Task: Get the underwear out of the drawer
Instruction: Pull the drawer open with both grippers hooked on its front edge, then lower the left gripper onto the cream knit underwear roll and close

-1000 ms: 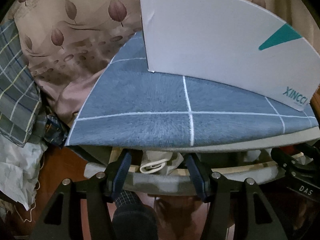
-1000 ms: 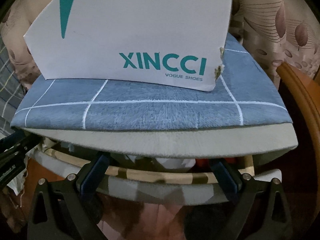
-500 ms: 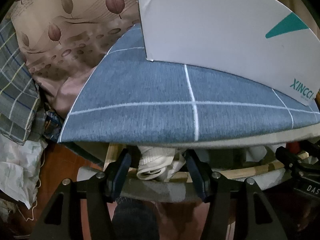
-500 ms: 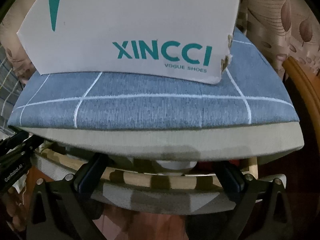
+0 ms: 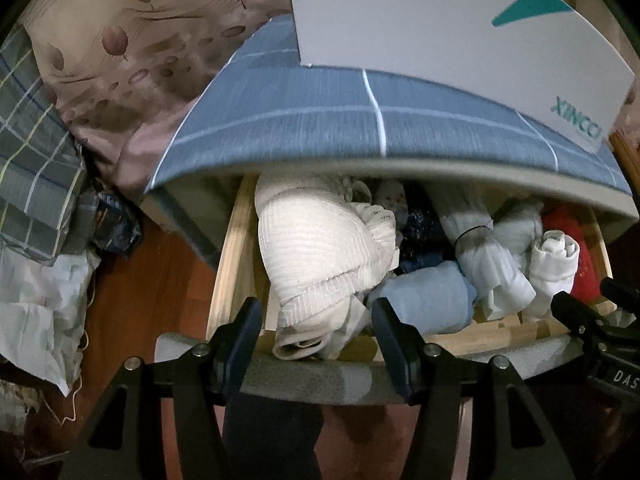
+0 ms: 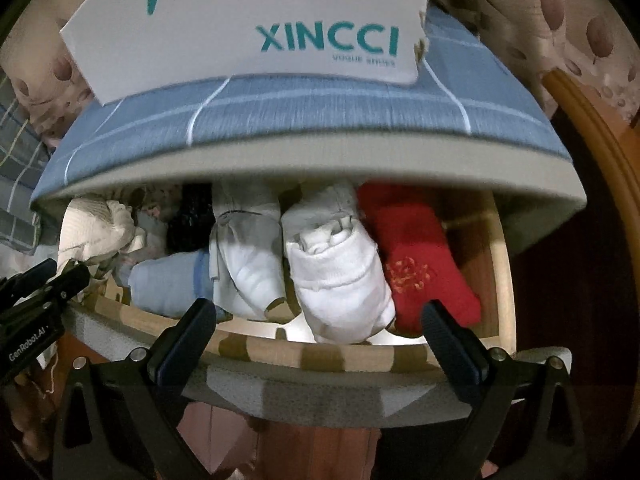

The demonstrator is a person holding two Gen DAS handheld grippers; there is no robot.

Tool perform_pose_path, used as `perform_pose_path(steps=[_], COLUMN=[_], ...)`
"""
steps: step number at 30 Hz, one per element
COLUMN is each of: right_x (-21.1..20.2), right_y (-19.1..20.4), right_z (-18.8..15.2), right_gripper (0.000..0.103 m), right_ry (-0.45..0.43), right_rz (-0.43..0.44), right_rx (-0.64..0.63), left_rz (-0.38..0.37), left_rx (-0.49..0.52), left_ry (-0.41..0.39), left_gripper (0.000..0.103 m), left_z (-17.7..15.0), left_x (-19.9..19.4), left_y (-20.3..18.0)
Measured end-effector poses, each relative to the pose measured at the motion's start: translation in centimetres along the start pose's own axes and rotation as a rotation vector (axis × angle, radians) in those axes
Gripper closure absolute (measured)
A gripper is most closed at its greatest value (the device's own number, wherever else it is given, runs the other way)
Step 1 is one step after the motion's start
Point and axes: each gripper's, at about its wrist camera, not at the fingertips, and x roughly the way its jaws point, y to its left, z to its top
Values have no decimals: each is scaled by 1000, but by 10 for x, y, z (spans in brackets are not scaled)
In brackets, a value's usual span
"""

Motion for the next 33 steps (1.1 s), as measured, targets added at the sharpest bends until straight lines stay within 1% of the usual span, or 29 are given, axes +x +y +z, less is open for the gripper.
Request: perform_pose_path(steps=[4,8,9,13,17,21,23,27,29,33], right_x=[-6,-10,-8,-9,-8,-3,-3,-1,-2,6], right_y=[0,2,-3,-9,-9,-8,-6,-5,1,8], right_z=[-19,-33,-28,-38,-34,-28,-29,-21,-30,-31], right_gripper=[3,3,3,3,3,3,3,3,3,2], right_ry=[45,88,100,144,178,201,201,205,209,203], right_rz=[1,1,1,0,-6,-8,-11,-24,-24,-3], right_rx=[4,8,9,15,19,19,20,23,23,7], left_rz=[0,-13,-15,-27,-45,-39,-33,-46,-53,-77], left_rx=[4,12,13,30,36,44,46,35,36,19], left_ry=[35,89,98,131,149,141,134,149,155,105], left_gripper=[45,45,45,45,45,45,45,45,45,45], left_z=[-16,-32,-36,-49,-61,-69,-67,-65,-63,-55], left_x=[-7,-13,-14,-19,-23,-26,-25,-24,-25,-35], left_y=[2,5,4,5,7,8,8,9,10,22])
